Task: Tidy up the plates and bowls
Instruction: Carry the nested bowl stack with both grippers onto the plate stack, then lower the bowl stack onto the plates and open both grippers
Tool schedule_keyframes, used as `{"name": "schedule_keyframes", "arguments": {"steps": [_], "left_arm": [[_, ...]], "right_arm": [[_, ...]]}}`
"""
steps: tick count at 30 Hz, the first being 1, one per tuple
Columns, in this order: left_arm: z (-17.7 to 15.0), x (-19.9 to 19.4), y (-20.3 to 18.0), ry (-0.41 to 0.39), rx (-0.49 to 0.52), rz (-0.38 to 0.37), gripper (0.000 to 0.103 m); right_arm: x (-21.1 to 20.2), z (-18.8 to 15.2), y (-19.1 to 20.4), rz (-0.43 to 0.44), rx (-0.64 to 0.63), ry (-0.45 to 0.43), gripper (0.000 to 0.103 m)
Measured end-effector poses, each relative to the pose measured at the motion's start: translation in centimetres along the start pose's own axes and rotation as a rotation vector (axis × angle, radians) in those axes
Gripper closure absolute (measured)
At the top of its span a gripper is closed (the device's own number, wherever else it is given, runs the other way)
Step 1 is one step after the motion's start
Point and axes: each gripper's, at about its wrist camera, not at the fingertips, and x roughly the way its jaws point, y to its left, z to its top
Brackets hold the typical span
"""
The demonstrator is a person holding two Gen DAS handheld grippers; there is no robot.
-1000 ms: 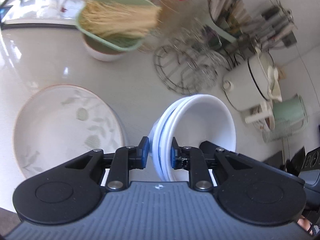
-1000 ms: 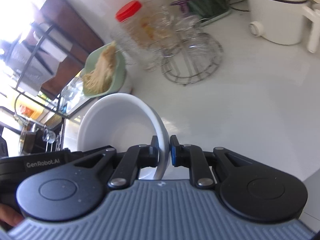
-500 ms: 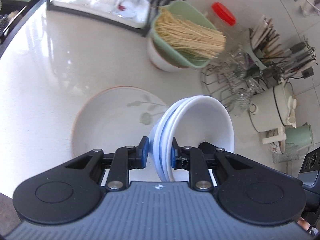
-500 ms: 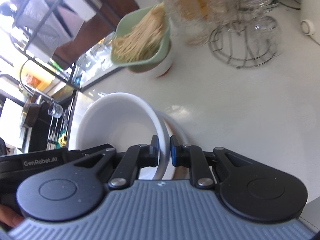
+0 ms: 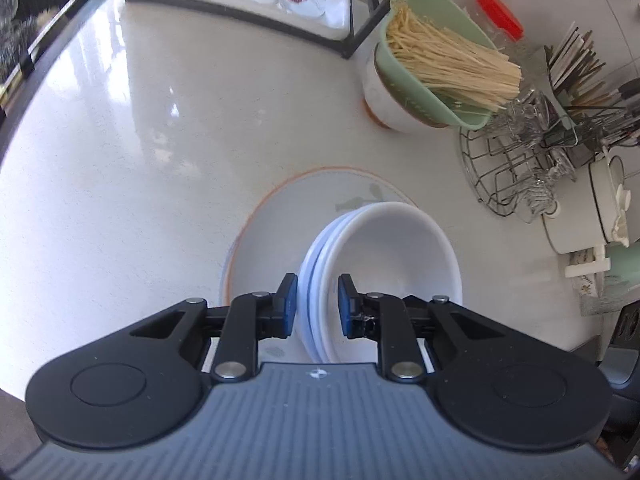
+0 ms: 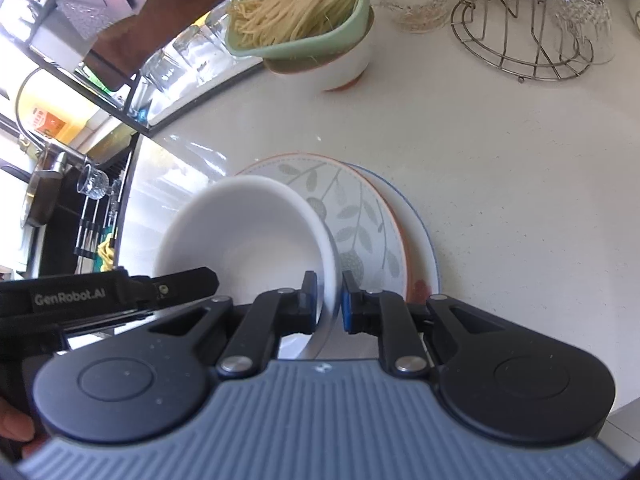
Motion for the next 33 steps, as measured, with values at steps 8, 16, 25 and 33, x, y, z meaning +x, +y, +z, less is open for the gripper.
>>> {"name": "schedule_keyframes", "arguments": {"steps": [8,16,25,33], "left_arm": [[-0.4,0.9,0.3,0.014,0.005,0.017,0.08],[-0.9,0.5,0.1,-0.016,0.01,0.038,0.08],[-1.8,-3.5,-0.6,-0.088,0.024,0.058,0.061],[-4.3,-9.7,-2.9,-0.211,0.057,0.047,0.06]], "right_arm": [[1.1,0.0,-0.4,0.014,-0.011,-0.001,0.087],[1.0,0.0,-0.4,0.025,-0.016,-0.02,0.087],[-2.3,-0.1,0.1,0.04,-0.101,-0.102,0.07],[-7.8,-1.2,0.7,0.078,-0.146,-0.201,0.069]]}}
